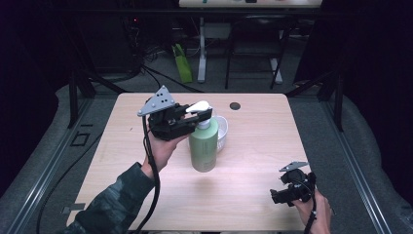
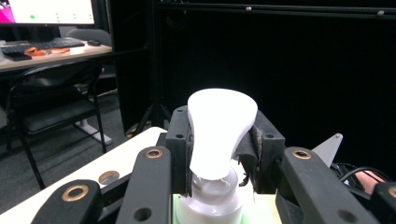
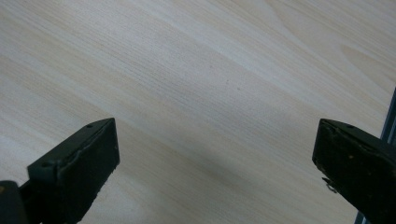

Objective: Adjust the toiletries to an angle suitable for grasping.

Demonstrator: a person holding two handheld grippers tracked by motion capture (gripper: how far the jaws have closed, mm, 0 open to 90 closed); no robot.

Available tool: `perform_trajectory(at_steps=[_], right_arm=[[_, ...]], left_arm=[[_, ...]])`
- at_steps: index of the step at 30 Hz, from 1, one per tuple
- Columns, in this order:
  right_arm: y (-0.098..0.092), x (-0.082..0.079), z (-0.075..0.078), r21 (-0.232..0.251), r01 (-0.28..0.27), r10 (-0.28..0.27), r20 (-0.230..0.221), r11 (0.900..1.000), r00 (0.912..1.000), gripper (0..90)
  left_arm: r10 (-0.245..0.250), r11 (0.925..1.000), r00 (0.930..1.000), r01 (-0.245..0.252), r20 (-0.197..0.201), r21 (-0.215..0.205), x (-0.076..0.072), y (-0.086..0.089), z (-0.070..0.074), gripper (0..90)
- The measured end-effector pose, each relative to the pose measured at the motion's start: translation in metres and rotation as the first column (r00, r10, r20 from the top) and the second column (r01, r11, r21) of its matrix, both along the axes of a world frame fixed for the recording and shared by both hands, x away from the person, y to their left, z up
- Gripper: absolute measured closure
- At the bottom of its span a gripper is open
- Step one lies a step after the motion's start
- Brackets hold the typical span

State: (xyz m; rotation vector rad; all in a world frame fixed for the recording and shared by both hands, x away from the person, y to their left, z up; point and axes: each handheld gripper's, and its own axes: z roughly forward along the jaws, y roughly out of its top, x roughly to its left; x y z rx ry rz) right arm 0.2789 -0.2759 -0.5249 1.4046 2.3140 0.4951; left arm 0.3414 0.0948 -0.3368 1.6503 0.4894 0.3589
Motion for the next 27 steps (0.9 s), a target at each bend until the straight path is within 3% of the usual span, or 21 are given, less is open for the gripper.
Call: perform_trajectory(at_steps=[27], right_arm=[[0.0,0.0,0.0,-0.001,-0.003,0.003,0.0,1.0,1.0,0.1]], left_arm=[[0.038,0.9993,0.9986,-0.038,0.036,-0.006,0.012,0.003,0.022,66.6]])
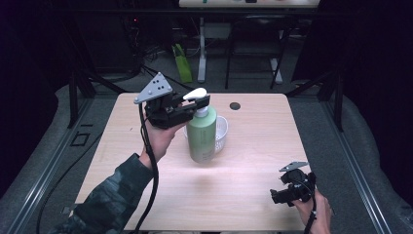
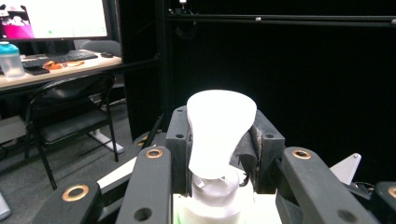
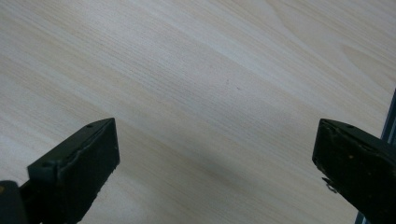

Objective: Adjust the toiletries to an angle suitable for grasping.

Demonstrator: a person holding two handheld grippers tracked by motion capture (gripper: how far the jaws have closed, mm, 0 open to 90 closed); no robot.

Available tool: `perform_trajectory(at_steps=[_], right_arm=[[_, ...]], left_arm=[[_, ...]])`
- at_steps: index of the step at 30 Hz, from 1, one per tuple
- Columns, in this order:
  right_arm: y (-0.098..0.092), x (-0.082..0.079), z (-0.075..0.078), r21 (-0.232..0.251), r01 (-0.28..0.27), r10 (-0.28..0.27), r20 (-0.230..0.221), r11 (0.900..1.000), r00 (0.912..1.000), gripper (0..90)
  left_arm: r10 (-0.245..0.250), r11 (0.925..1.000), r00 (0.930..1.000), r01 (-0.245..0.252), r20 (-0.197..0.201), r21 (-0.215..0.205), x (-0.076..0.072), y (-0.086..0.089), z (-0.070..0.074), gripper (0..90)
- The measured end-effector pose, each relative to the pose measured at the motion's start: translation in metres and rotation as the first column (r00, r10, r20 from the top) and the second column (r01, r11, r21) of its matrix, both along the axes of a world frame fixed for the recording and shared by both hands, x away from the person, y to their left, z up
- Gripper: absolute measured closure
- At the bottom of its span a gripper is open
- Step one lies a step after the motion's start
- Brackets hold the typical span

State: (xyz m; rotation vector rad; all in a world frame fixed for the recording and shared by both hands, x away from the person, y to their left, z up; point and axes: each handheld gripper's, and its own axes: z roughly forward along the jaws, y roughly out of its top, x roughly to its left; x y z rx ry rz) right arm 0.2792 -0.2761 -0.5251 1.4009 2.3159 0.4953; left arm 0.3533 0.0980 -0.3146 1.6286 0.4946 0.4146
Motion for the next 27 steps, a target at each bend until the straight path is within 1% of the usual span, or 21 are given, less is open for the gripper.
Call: perform_trajectory(at_steps=[1,6,11,18,27], right_arm=[[0.0,0.0,0.0,0.0,0.0,0.0,0.0,1.0,1.0,0.1],[0.0,0.0,0.0,-0.001,-0.001,0.001,0.0,1.0,1.0,0.1],[0.0,0.0,0.0,0.001,0.005,-0.005,0.0,1.0,1.0,0.1],[0.0,0.0,0.0,0.002,0.002,-0.002,0.0,1.0,1.0,0.1],[0.0,0.0,0.0,0.001,-0.002,0.002,-0.001,1.0,1.0,0.1]], left_arm=[[-0.001,1.0,1.0,0.001,0.0,-0.006,0.0,0.0,0.001,66.6],[-0.002,1.0,1.0,0.002,0.009,-0.007,0.001,-0.001,0.005,66.6],[0.004,0.9999,0.9999,-0.003,0.01,-0.01,0.004,-0.002,0.008,66.6],[0.014,0.9999,0.9998,-0.014,0.016,-0.006,0.007,-0.003,0.013,66.6],[0.032,0.9995,0.999,-0.032,0.031,0.0,0.014,-0.003,0.022,66.7]])
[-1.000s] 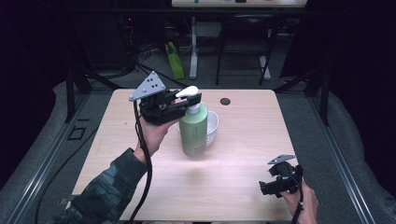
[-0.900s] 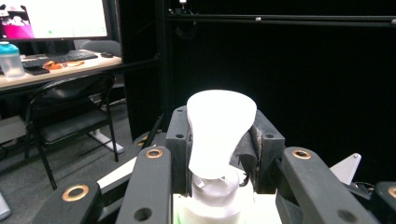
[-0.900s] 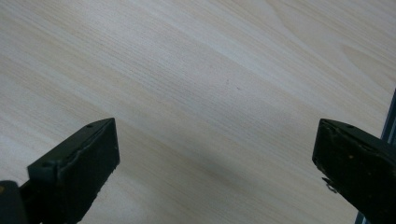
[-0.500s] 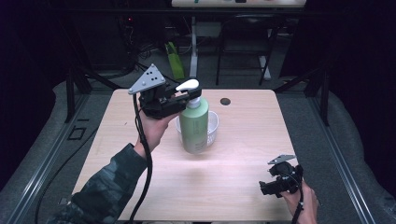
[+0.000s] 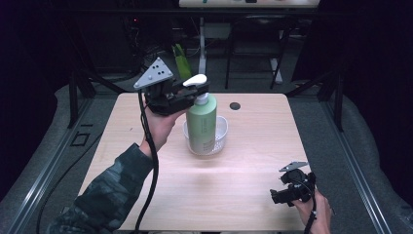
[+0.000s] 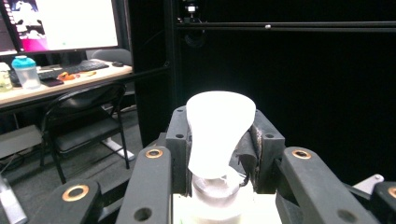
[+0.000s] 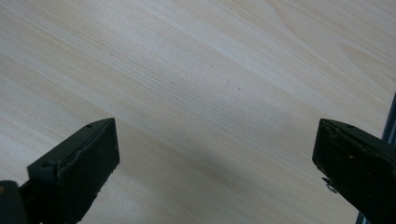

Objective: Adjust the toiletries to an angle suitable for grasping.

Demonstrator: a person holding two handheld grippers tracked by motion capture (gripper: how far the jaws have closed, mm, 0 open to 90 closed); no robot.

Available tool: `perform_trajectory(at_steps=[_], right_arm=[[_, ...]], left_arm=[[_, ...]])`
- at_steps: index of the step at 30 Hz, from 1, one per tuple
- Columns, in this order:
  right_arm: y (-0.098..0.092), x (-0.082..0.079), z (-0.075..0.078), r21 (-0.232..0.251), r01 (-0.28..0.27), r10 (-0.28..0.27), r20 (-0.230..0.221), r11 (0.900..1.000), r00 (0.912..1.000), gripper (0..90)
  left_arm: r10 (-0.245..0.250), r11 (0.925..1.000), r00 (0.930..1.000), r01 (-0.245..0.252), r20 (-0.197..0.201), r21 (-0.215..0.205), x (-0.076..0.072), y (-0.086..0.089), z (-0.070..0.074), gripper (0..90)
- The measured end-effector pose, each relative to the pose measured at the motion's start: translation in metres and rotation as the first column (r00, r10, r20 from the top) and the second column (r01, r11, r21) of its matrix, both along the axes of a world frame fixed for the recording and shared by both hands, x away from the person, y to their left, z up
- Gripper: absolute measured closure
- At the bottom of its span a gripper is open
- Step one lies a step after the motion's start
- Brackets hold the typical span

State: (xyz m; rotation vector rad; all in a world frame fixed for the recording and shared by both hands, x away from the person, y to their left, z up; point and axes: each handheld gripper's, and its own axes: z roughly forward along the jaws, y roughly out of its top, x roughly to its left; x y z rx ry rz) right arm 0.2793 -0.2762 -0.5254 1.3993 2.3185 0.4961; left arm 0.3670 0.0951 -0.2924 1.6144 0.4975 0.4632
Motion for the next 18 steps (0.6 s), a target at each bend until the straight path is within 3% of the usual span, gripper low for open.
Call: perform_trajectory(at_steps=[18], right_arm=[[0.0,0.0,0.0,0.0,0.001,-0.001,0.0,1.0,1.0,0.1]], left_arm=[[0.055,0.9985,0.9984,-0.055,0.011,-0.003,0.019,0.003,0.013,66.7]])
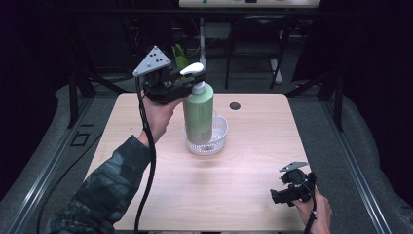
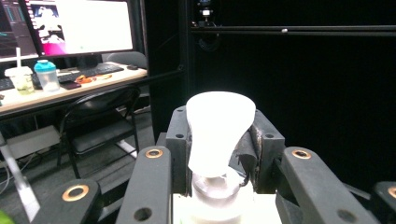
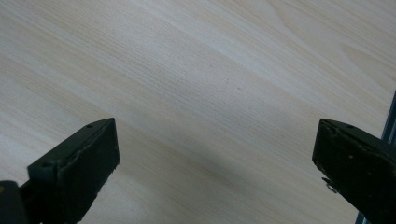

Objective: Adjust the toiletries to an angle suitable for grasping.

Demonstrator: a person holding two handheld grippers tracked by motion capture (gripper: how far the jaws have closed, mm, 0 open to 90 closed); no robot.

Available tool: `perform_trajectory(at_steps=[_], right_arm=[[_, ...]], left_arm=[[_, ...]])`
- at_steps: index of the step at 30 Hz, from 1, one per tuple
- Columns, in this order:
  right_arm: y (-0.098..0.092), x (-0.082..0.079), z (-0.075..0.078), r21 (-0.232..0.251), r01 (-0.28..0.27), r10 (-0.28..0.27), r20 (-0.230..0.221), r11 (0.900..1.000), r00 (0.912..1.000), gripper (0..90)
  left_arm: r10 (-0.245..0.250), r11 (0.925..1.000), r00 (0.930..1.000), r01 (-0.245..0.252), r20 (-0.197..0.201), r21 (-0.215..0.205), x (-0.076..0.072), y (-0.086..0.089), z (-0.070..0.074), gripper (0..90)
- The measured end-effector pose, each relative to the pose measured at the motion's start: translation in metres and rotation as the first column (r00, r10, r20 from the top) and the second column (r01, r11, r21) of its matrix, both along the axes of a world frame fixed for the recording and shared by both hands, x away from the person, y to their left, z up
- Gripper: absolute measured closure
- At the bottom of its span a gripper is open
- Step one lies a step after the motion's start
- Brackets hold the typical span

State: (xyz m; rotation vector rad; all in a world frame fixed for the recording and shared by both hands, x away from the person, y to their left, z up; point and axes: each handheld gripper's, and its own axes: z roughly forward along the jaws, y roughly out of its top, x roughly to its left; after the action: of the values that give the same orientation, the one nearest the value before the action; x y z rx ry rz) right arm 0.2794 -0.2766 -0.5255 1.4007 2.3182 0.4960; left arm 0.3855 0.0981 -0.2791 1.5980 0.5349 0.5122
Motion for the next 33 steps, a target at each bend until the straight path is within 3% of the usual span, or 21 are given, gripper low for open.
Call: perform_trajectory(at_steps=[14,33], right_arm=[[0.0,-0.001,0.0,0.004,0.006,-0.006,-0.005,1.0,1.0,0.3],[0.0,0.0,0.0,0.001,-0.001,0.001,-0.004,1.0,1.0,0.3]], left_arm=[[0.026,0.9996,0.9996,-0.026,0.008,0.006,0.012,-0.005,0.009,66.7],[0.061,0.9978,0.9982,-0.061,0.002,0.025,0.032,-0.015,0.012,66.7]])
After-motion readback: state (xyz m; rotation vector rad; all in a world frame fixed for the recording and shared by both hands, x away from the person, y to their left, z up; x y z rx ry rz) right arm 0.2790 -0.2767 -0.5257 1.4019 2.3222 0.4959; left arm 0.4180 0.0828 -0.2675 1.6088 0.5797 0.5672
